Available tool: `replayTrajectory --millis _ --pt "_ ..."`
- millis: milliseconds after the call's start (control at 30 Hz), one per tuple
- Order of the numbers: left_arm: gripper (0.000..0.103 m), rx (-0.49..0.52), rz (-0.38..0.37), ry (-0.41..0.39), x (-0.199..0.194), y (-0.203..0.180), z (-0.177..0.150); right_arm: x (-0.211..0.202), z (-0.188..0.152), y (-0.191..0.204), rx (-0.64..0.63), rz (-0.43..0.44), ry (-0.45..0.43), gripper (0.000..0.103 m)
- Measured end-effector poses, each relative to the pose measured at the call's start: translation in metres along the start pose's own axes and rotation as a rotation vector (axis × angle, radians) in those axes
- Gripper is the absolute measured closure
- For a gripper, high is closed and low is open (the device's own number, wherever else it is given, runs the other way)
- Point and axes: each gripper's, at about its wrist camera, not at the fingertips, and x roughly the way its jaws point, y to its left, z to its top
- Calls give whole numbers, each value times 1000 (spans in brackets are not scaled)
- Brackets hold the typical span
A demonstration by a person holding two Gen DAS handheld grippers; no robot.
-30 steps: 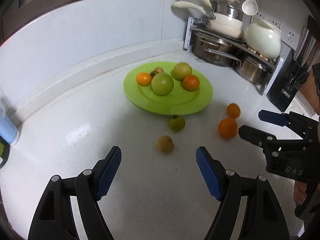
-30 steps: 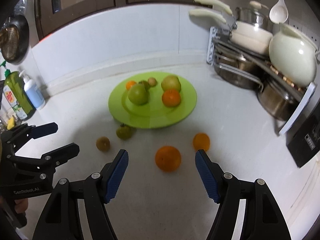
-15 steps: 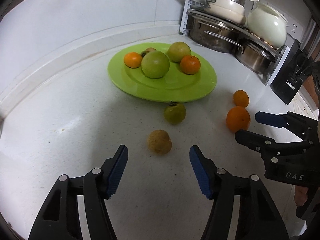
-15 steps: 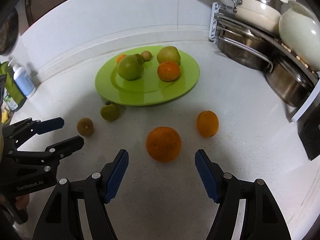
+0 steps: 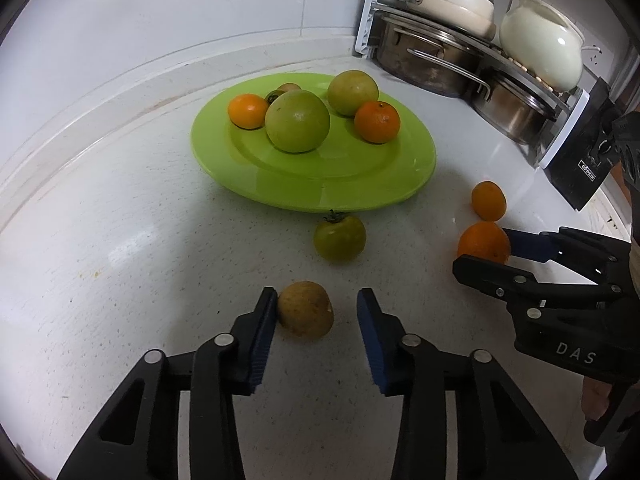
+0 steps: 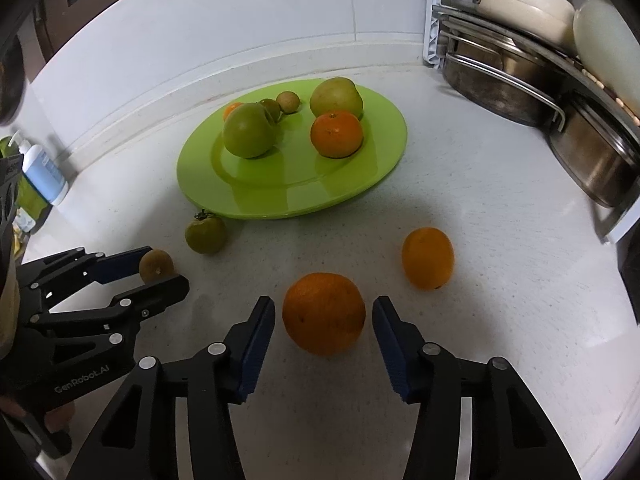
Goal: Organize fruits
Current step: 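Grasp a large orange with right gripper while left grasps a brown fruit, then carry the orange and the brown fruit over the green plate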
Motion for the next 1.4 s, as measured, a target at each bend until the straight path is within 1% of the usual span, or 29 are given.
replayTrajectory --millis 100,167,367,633,833,967,1200,1400 --pt "72 -6 -2 2 1 2 1 3 1 2 -9 -1 8 60" --pt "76 -8 -6 5 2 3 2 5 2 1 -11 1 9 61" --pt "76 -10 -4 -5 0 4 0 3 2 3 -19 -10 1 61" --pt "76 -20 -7 -37 -16 1 -1 -11 2 6 -30 -16 -36 61" --pt "76 -18 -6 -91 -41 -2 0 -34 5 12 -43 -6 -88 61" --pt "76 -19 -6 -136 -58 -4 5 -53 13 17 -52 6 -142 61" --pt "76 11 4 -225 -87 -9 24 -79 29 24 -75 24 -223 61" --pt "76 30 13 -261 -95 -8 41 -88 45 27 -92 27 -264 61"
